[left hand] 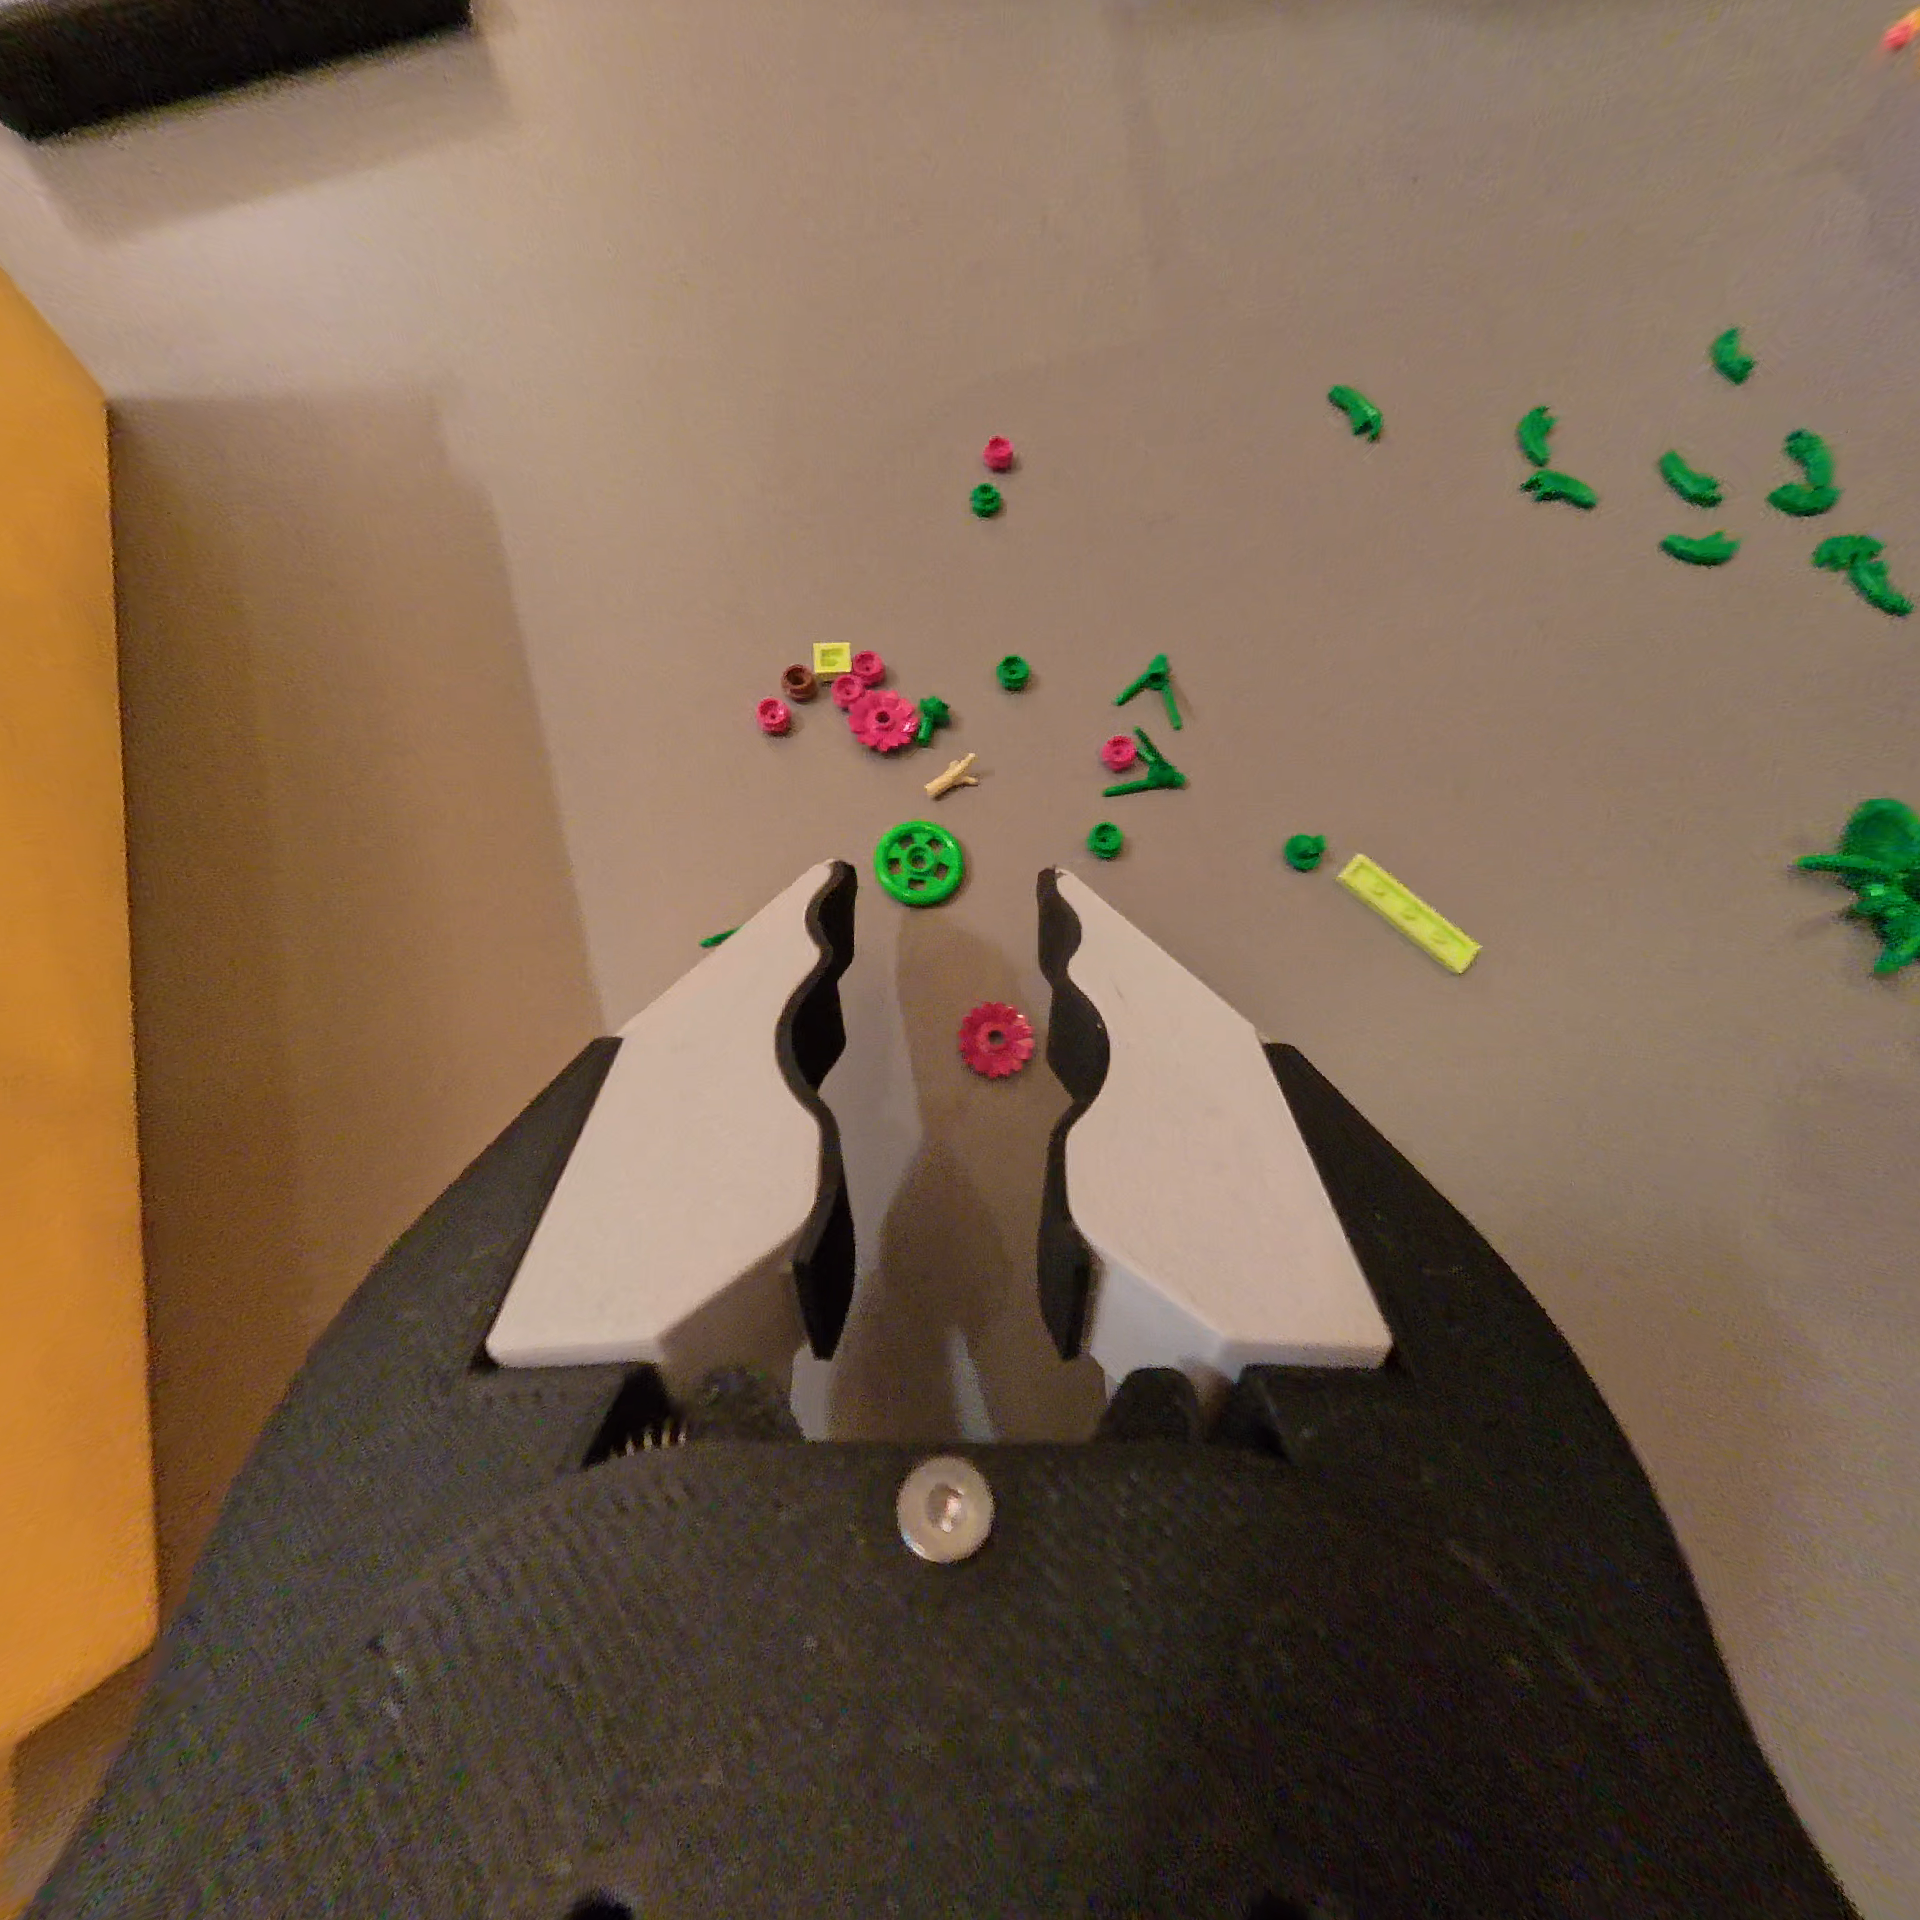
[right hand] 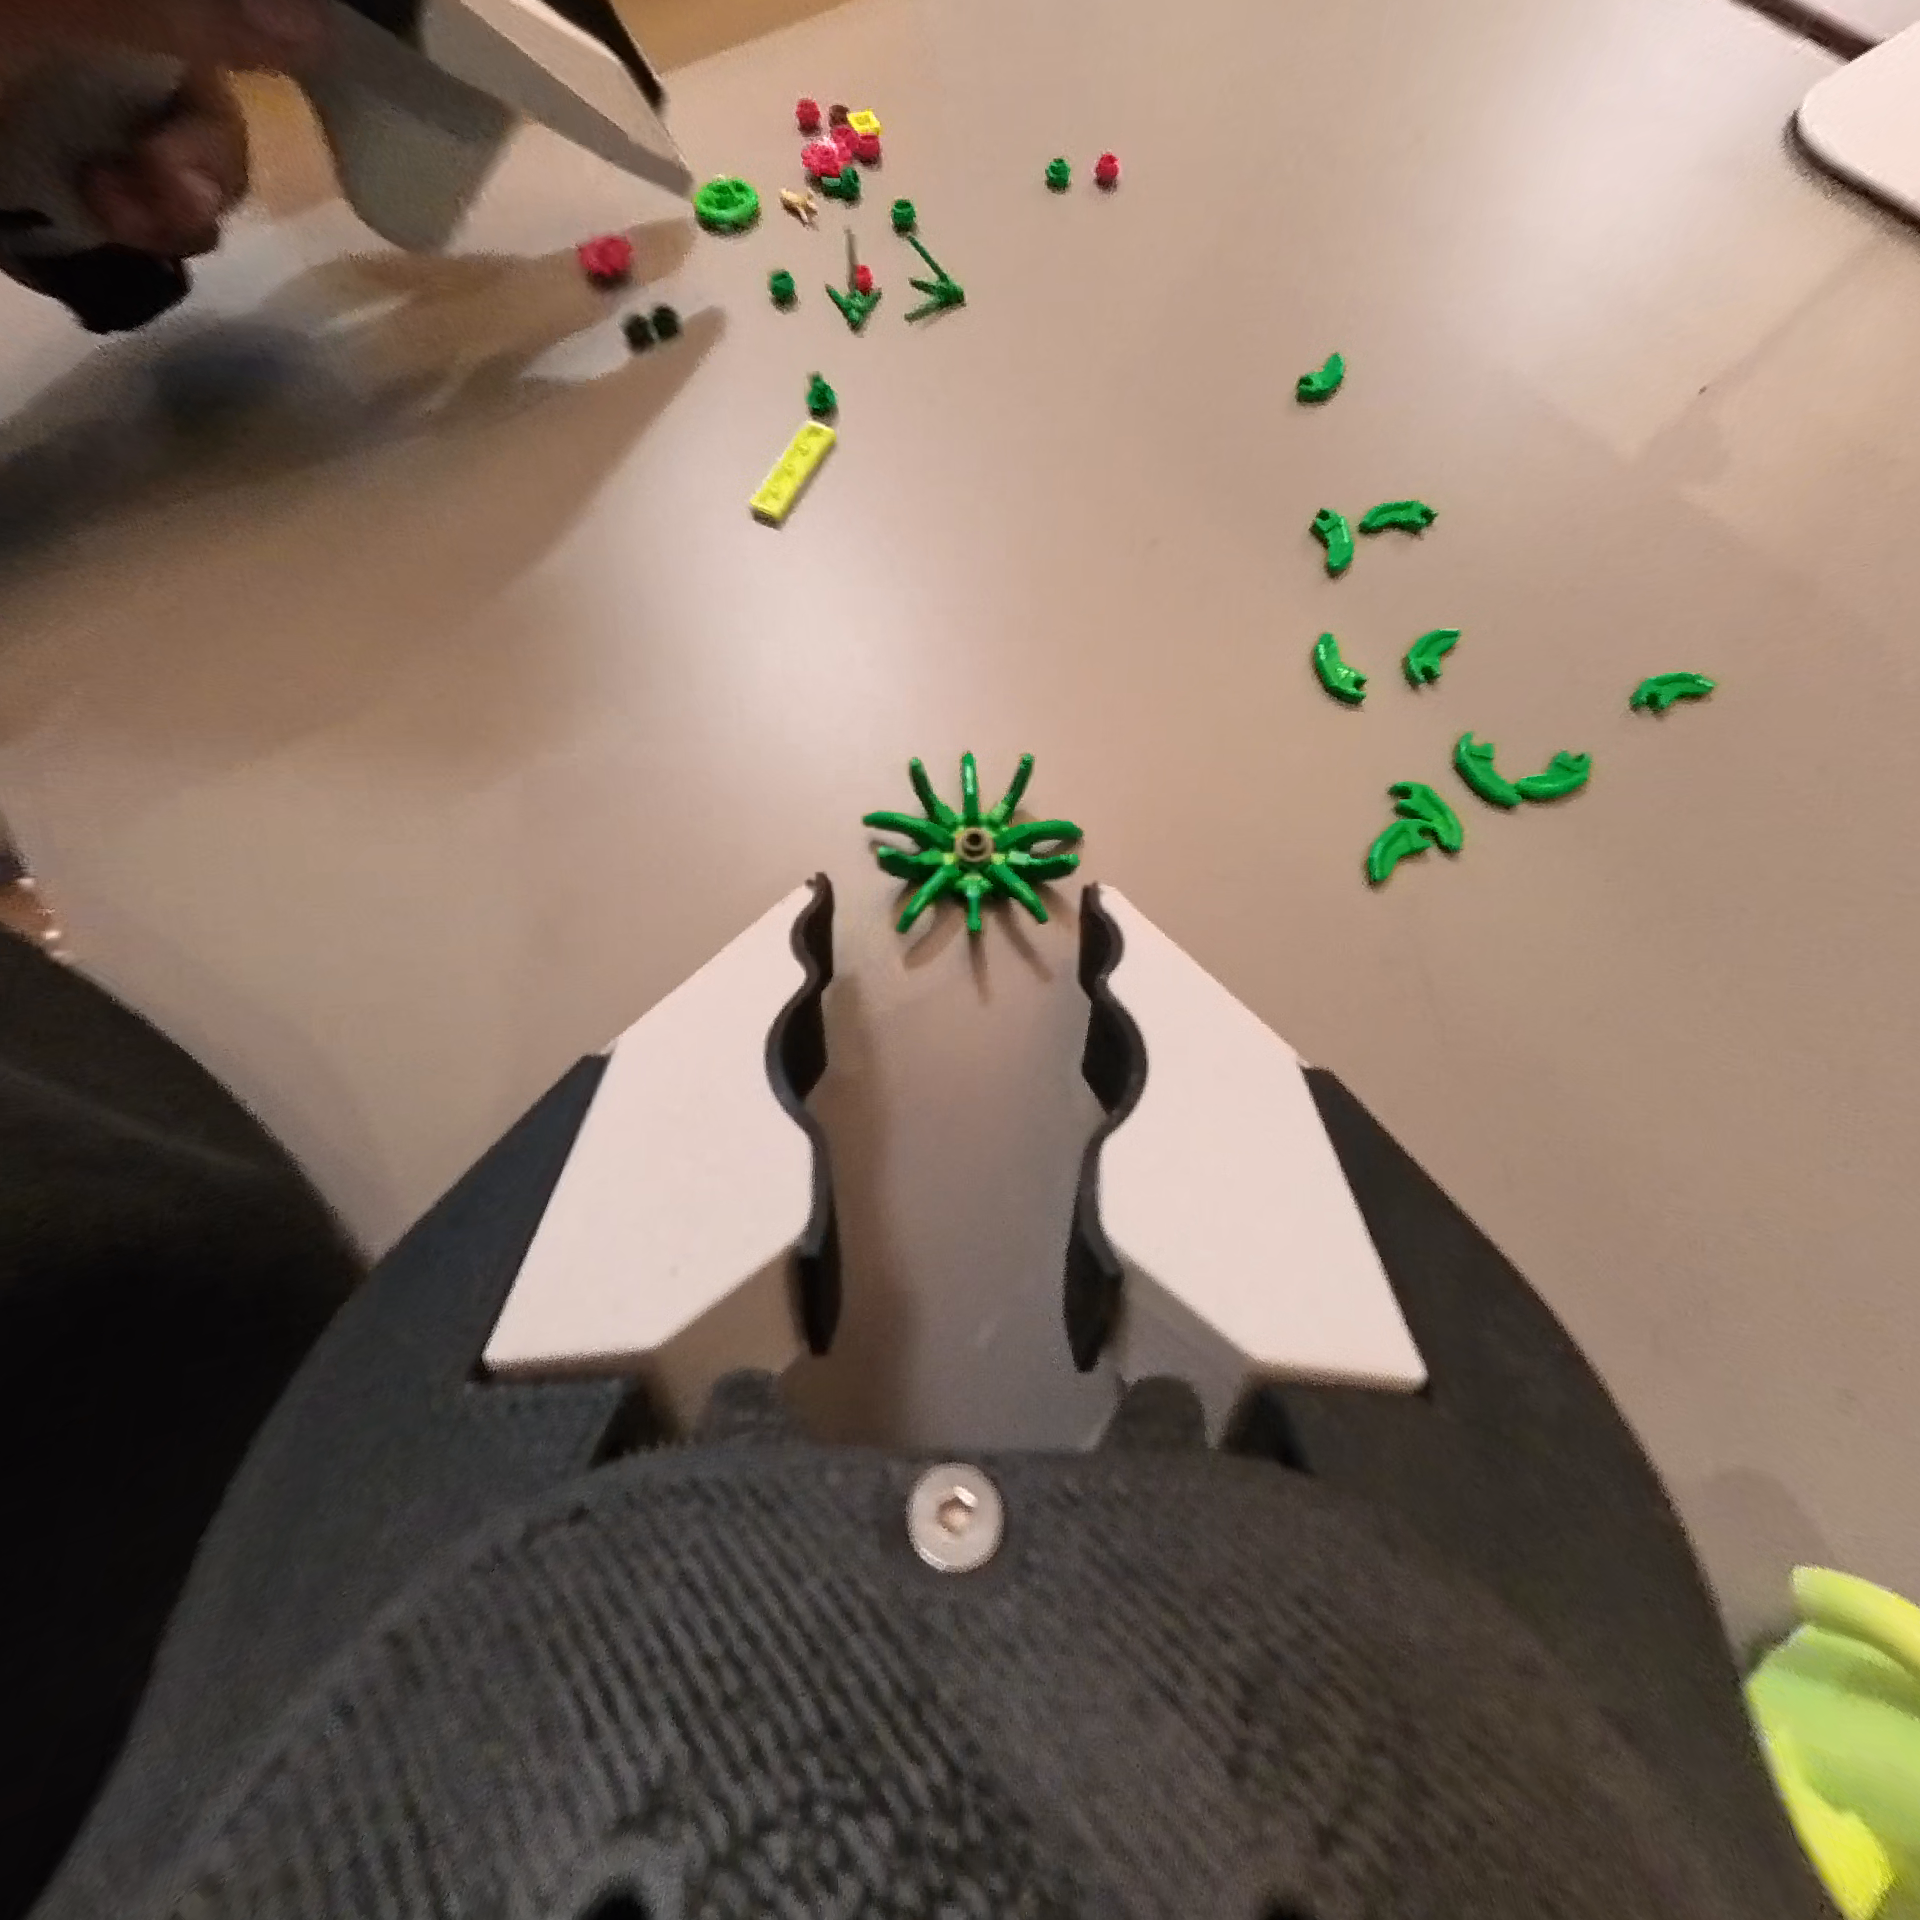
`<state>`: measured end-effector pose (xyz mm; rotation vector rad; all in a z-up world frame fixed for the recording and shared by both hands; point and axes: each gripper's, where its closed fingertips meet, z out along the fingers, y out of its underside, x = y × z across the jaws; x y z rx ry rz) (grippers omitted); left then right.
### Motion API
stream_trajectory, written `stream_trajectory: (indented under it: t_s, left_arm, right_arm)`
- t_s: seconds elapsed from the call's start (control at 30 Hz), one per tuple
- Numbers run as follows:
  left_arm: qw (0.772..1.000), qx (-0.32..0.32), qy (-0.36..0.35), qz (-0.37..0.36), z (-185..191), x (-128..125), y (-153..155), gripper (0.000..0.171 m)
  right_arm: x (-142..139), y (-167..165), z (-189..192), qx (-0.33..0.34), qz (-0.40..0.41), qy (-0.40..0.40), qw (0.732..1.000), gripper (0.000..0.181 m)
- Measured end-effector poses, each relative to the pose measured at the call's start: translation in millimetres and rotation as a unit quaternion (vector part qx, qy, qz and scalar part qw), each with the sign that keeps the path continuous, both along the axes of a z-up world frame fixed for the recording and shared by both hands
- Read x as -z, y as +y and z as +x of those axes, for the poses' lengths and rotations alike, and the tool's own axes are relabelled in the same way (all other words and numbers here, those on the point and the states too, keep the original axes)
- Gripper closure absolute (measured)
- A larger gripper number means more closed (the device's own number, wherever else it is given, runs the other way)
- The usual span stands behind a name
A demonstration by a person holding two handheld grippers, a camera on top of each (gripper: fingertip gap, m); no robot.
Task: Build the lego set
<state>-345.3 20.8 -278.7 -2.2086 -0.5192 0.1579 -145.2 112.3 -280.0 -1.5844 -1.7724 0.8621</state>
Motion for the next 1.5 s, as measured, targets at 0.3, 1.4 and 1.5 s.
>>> stream_trajectory:
  t_s: [0.3, 1.4, 1.5]
  left_arm:
    - [0.999, -0.014, -0.008, -0.041, -12.7, 17.7, 2.5, 0.134]
    - [0.954, 0.297, -0.025, 0.021, 208.8, -4.1, 43.8, 0.153]
    - [0.949, 0.313, -0.025, 0.004, 216.5, 3.1, 39.0, 0.153]
  right_arm:
    - [-19.7, -9.4, 18.4, -0.005, -0.019, 0.065, 0.998, 0.143]
    - [-6.6, -45.1, 56.8, 0.043, -0.011, 0.072, 0.996, 0.145]
    - [-4.4, -49.9, 63.1, 0.047, -0.007, 0.078, 0.996, 0.145]
